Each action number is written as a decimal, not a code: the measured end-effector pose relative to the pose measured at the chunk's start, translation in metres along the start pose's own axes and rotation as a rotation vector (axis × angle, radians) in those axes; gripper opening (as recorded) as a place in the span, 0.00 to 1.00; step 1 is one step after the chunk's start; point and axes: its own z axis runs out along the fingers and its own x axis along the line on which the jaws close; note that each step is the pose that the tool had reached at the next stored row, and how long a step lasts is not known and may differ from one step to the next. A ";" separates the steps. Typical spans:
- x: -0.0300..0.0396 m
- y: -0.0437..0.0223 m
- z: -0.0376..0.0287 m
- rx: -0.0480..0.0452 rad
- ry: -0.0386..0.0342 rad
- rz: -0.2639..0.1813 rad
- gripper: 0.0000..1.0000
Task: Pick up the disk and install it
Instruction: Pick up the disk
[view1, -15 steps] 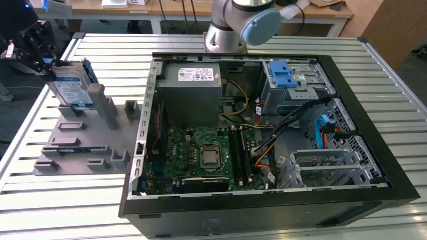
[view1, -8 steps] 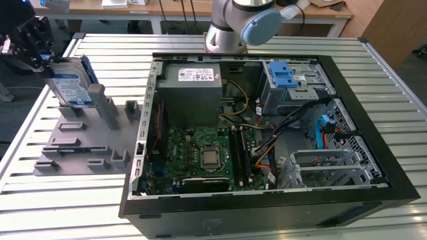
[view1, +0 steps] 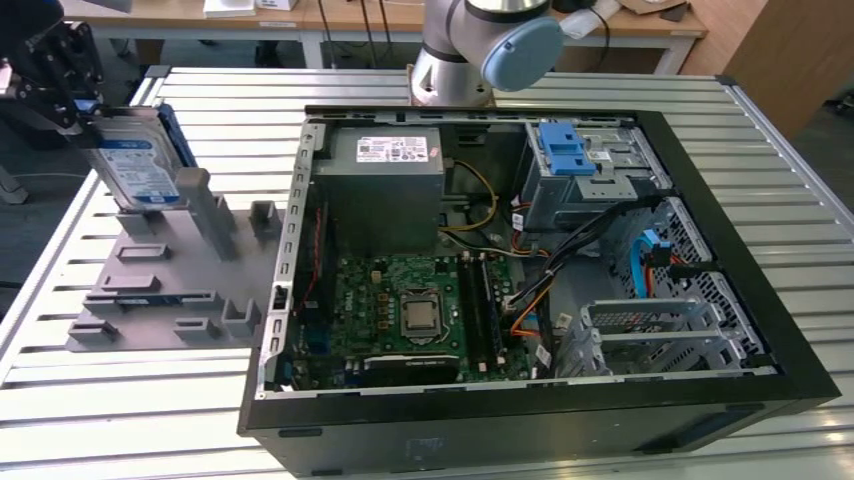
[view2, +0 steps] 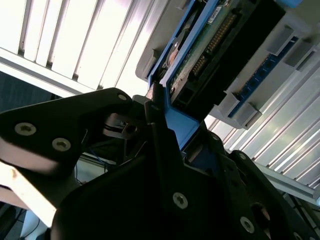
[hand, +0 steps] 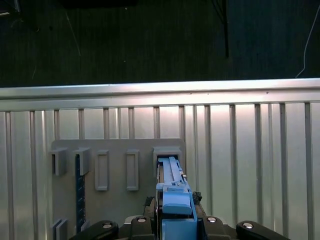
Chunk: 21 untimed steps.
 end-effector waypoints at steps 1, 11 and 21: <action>0.0000 0.0000 -0.0015 0.0000 0.0000 0.000 0.36; 0.0000 -0.0002 -0.0146 0.0001 0.0000 0.000 0.36; 0.0000 -0.0002 -0.0151 0.0000 0.0000 0.000 0.36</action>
